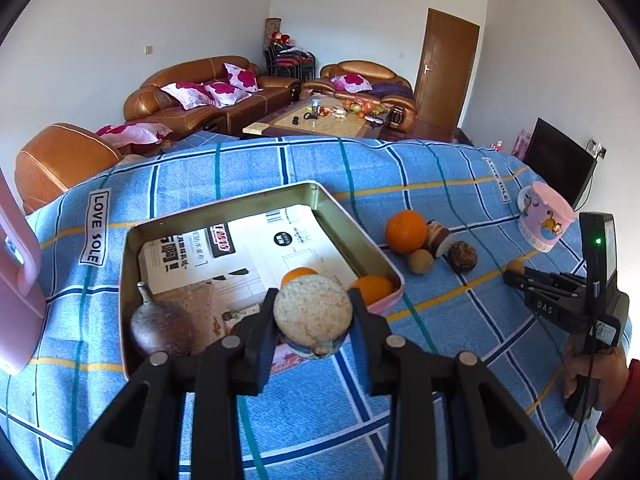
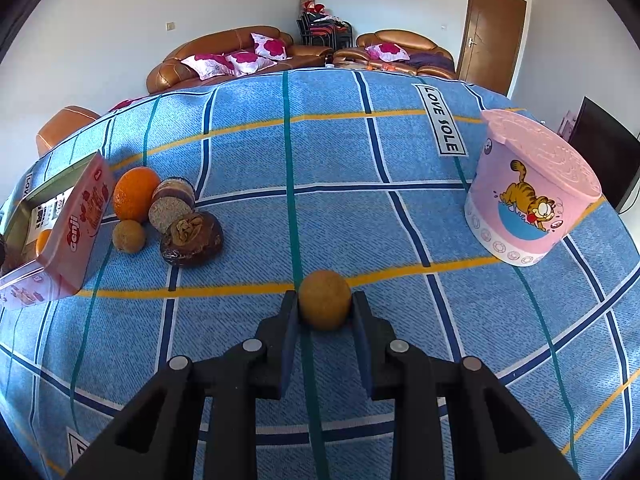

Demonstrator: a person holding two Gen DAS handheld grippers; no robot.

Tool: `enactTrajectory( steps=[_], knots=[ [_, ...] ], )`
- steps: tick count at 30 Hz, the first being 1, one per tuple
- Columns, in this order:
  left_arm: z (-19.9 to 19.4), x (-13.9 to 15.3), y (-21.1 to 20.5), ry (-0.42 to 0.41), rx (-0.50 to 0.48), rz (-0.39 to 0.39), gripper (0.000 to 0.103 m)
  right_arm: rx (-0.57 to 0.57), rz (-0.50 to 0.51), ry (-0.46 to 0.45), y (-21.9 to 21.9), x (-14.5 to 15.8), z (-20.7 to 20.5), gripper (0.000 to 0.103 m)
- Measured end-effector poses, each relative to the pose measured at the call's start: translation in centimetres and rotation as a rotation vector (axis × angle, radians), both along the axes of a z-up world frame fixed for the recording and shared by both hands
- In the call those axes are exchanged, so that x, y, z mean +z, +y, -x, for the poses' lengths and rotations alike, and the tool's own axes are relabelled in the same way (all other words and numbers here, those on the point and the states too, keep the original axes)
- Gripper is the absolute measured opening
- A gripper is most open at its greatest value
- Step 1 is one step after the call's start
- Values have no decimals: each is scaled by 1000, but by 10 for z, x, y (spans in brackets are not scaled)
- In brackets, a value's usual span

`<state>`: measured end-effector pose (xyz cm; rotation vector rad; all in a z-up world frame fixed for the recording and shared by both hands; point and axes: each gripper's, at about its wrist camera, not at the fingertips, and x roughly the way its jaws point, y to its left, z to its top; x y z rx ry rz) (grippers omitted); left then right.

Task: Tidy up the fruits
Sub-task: 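Lift a beige-topped round fruit with the left tool while the right tool holds the longan, then carry the beige fruit with the left tool while the right tool carries the longan over the tin tray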

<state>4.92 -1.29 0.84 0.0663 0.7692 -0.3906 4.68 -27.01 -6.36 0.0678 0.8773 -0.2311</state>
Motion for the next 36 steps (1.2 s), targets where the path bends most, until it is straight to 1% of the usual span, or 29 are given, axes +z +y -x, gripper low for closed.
enactTrajectory(
  steps=[3, 6, 7, 9, 12, 14, 16, 19, 21, 25, 29, 33, 36],
  knots=[
    [-1, -2, 2, 14, 1, -19, 35, -4, 33, 6, 4, 0, -1, 27],
    [-5, -3, 6, 17, 15, -15, 35, -2, 90, 14, 13, 1, -3, 27],
    [-7, -3, 8, 15, 21, -12, 35, 0, 94, 15, 15, 2, -4, 27],
    [-8, 0, 12, 5, 32, -10, 35, -13, 49, -15, 19, 9, -5, 27],
    [-12, 3, 17, -20, 47, -27, 35, -8, -21, -117, 35, 37, -7, 27],
    [-15, 4, 23, -24, 66, -20, 35, 29, -72, -176, 54, 57, -11, 27],
    [-17, 7, 28, -36, 79, -13, 35, 82, -114, -214, 76, 73, -17, 27],
    [-29, 7, 34, -63, 116, -35, 35, 169, -117, -238, 114, 83, -28, 28],
    [-41, 4, 38, -71, 141, -38, 35, 212, -106, -244, 137, 84, -37, 28],
    [-65, -3, 45, -87, 208, -47, 34, 244, -100, -281, 165, 83, -54, 28],
    [-84, -18, 52, -57, 263, -53, 34, 266, -108, -301, 180, 76, -72, 28],
    [-98, -31, 54, -20, 297, -60, 34, 271, -118, -309, 183, 62, -87, 28],
    [-98, -30, 52, -35, 301, -95, 35, 279, -112, -349, 188, 57, -91, 28]
  ],
)
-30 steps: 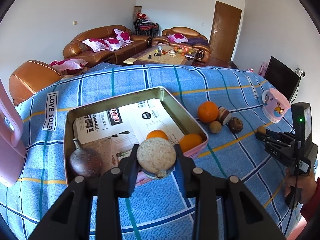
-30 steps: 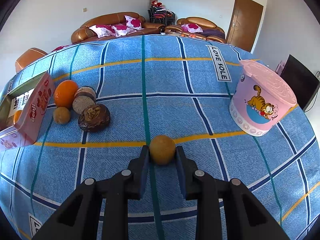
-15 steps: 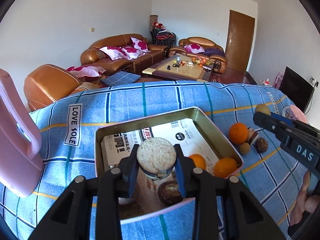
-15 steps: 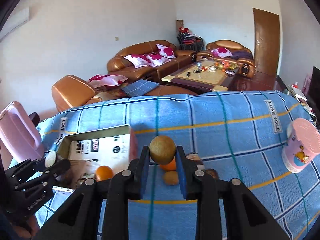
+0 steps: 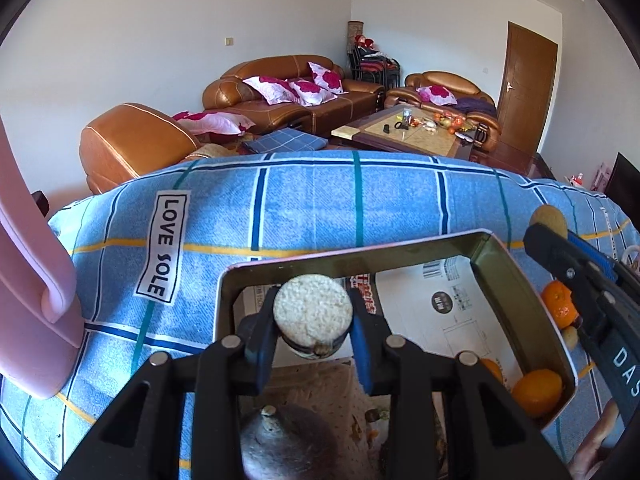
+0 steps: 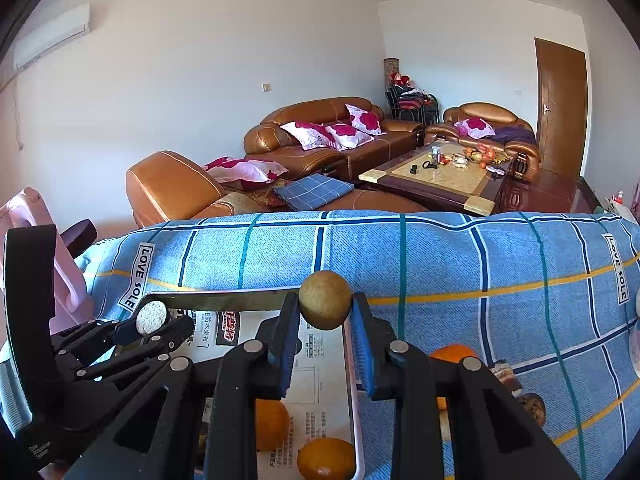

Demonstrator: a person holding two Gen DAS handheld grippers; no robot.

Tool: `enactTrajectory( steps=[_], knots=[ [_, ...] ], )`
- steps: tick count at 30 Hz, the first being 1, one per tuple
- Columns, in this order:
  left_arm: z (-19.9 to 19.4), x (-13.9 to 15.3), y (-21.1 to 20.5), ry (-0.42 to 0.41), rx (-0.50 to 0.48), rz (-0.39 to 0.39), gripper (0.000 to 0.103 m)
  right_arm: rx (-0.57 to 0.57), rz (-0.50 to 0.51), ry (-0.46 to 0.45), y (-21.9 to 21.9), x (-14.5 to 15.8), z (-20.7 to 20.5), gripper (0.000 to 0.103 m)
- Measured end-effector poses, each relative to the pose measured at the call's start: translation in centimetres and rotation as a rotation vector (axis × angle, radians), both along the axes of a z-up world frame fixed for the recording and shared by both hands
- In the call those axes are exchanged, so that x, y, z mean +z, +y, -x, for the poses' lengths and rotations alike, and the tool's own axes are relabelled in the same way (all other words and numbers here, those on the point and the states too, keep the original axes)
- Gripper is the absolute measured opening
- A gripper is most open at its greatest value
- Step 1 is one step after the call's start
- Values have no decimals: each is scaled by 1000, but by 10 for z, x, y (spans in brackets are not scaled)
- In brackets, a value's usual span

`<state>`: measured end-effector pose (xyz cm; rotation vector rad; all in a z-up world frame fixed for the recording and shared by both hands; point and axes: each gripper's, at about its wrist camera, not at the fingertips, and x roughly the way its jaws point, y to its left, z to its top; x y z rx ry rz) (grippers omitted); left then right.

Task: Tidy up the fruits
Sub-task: 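Carry the beige fruit with the left tool while the right tool carries the longan over the tin tray, then open the left tool releasing the beige fruit into the tray while the right tool drops the longan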

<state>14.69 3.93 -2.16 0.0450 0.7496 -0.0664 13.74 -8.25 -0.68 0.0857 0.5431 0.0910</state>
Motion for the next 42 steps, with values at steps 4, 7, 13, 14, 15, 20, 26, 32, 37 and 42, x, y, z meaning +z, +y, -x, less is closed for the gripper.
enactTrajectory(
  steps=[4, 7, 13, 14, 15, 20, 26, 32, 37, 42],
  knots=[
    [-3, -7, 2, 42, 27, -18, 34, 13, -20, -48, 6, -8, -1, 28],
    [-2, -9, -1, 45, 53, -68, 34, 35, -35, -52, 8, -13, 0, 28],
    [3, -17, -12, 70, 51, -105, 34, 61, -36, -32, 9, -16, 0, 28],
    [4, -17, -13, 70, 46, -102, 34, 63, -33, -33, 10, -16, 0, 28],
    [4, -17, -13, 74, 47, -100, 34, 66, -27, -33, 10, -16, 1, 28],
    [6, -19, -15, 84, 62, -115, 34, 93, 17, -12, 19, -18, 2, 28],
    [11, -23, -21, 72, 51, -169, 36, 102, 5, 23, 16, -22, 3, 28],
    [14, -24, -25, 58, 9, -193, 46, 120, -8, 25, 17, -23, 7, 56],
    [17, -16, -21, 41, 2, -176, 65, 48, -53, -78, 7, -14, 23, 61],
    [24, 6, -15, -25, 54, -190, 74, -63, -49, -233, -4, 5, 45, 61]
  ],
)
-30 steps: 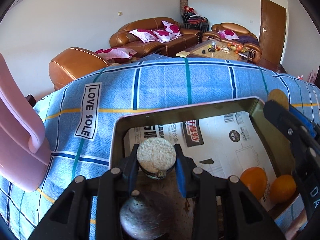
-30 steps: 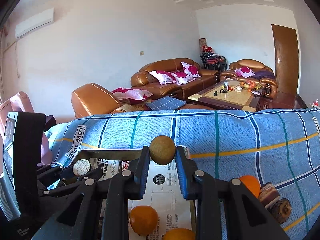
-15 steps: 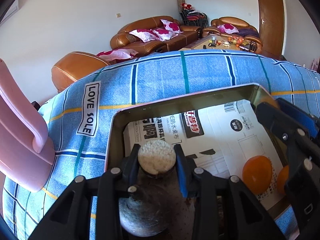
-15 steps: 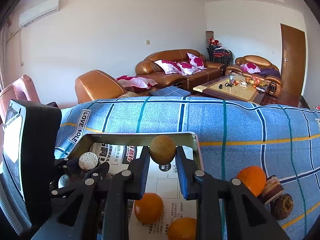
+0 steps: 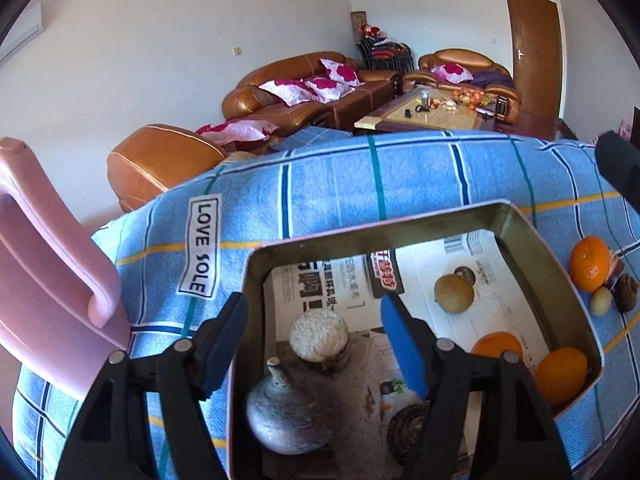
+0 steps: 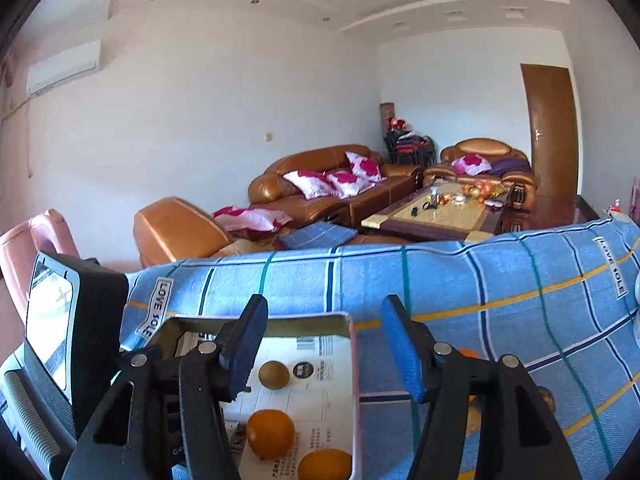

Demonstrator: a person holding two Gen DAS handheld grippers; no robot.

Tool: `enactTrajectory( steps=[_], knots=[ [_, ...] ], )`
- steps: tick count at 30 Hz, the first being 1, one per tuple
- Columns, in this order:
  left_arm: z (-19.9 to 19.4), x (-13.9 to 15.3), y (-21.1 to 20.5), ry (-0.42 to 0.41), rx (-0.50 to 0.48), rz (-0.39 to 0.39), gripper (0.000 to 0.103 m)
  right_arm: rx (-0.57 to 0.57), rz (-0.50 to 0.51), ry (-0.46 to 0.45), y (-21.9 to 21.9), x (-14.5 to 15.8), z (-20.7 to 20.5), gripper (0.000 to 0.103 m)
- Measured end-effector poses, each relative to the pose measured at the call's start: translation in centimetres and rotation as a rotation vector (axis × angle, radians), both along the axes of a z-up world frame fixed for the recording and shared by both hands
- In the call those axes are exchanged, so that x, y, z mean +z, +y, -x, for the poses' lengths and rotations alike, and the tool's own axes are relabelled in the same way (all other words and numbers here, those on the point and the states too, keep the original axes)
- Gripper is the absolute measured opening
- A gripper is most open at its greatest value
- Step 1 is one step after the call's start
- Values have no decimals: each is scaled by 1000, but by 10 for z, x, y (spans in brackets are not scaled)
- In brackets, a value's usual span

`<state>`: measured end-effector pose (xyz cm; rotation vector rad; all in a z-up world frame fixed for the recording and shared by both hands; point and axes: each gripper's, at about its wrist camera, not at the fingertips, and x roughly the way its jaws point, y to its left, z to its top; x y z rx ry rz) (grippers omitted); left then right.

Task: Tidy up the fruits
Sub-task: 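Open the left tool releasing the beige fruit into the tray while the right tool drops the longan, then move both open tools back from the tray toward the loose fruits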

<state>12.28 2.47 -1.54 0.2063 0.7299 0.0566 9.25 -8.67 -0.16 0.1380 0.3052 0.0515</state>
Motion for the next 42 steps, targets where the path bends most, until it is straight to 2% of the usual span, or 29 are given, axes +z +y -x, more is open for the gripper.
enactTrajectory(
  steps=[3, 6, 8, 10, 14, 23, 29, 34, 37, 42],
  knots=[
    [24, 17, -4, -97, 4, -31, 75, -52, 16, -68, -1, 11, 12, 67],
    [62, 21, -5, -161, 25, -21, 87, -63, 86, -87, -4, 10, 39, 67],
    [79, 18, -9, -151, 11, 19, 91, -71, 120, -92, -11, 6, 61, 67],
    [92, 14, -20, -134, -2, 24, 91, -91, 134, -77, -20, 3, 74, 67],
    [116, 10, -48, -154, -42, 27, 91, -107, 130, -51, -44, 1, 92, 67],
    [119, 10, -99, -144, -106, 61, 91, -178, 40, 22, -108, -9, 99, 67],
    [108, 3, -123, -96, -147, 102, 91, -215, 22, 62, -142, -13, 91, 67],
    [102, -2, -133, -69, -159, 126, 91, -209, -8, 106, -161, -14, 85, 67],
    [103, -3, -136, -78, -168, 108, 91, -194, -20, 139, -166, -17, 78, 67],
    [107, -2, -122, -71, -150, 136, 91, -134, -37, 197, -167, -22, 67, 65]
  ],
)
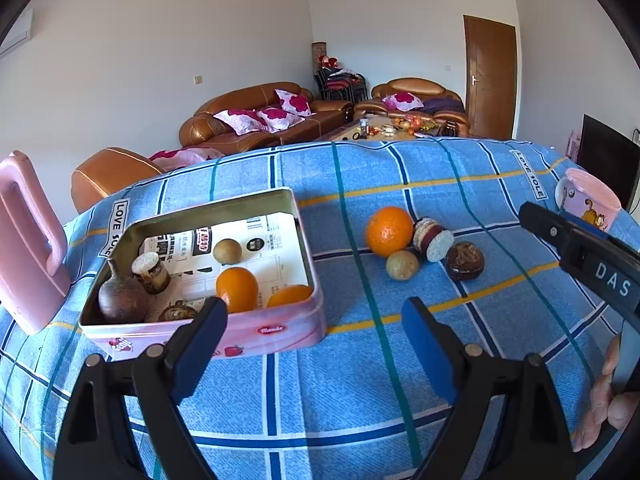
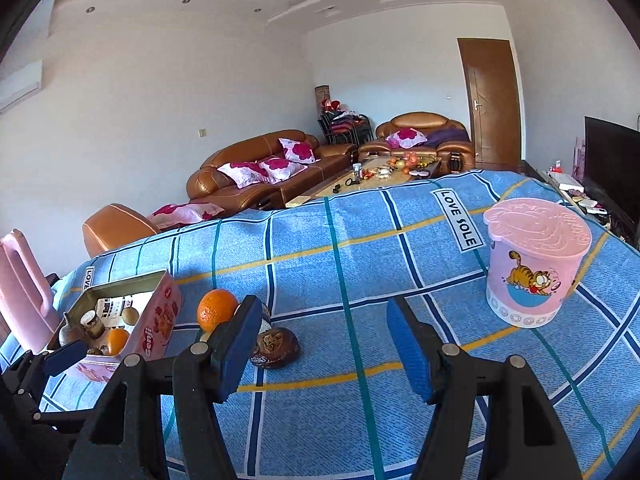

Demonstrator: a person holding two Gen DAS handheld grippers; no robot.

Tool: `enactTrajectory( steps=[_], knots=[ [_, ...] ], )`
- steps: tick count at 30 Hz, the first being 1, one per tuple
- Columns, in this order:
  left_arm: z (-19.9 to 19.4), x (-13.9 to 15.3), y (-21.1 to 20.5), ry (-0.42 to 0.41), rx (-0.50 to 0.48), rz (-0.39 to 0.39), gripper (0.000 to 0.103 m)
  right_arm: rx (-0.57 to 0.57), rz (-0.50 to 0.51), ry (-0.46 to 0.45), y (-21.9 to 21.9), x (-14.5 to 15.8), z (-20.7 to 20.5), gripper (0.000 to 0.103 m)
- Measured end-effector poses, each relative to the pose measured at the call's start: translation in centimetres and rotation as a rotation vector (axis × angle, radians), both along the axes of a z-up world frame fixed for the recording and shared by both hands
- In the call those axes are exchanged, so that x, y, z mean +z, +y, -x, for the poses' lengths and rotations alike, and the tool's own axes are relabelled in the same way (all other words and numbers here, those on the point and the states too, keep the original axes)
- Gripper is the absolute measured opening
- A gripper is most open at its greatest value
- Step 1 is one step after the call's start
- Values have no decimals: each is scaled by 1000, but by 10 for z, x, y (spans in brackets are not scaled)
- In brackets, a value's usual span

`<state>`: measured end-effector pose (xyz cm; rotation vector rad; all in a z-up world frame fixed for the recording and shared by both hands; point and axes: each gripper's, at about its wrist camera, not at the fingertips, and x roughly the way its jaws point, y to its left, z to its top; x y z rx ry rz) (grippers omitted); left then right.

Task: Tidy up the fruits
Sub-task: 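Move both open tools back from the tray toward the loose fruits, then grasp the dark brown round fruit with the right tool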

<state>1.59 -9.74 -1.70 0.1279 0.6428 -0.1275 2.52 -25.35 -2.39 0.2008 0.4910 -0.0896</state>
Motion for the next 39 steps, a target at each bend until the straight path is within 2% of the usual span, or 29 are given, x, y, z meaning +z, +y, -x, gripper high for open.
enactTrajectory(
  steps=[2, 3, 7, 12, 18, 22, 27, 35, 39],
  knots=[
    [-1, 2, 5, -1, 17, 14, 91, 41, -10, 33, 2, -4, -7, 55],
    [-1, 2, 7, -1, 22, 19, 91, 56, -12, 46, 4, -5, -9, 53],
    [-1, 3, 8, -8, 29, 20, 91, 107, -31, 97, 8, -12, -19, 53],
    [1, 5, 8, -40, 52, 3, 91, 173, -77, 203, 16, -25, -45, 53],
    [-4, 3, 10, -14, 63, 16, 91, 171, -28, 278, 31, -32, -67, 53],
    [-2, 1, 1, -33, 62, -35, 91, 175, -2, 324, 36, -37, -77, 45],
    [2, 1, -6, -57, 49, -71, 91, 178, -10, 336, 35, -38, -78, 45],
    [1, 1, -5, -40, 52, -63, 96, 184, 37, 337, 38, -37, -75, 44],
    [1, 0, -7, -38, 48, -65, 96, 161, 15, 304, 28, -32, -68, 44]
  ],
)
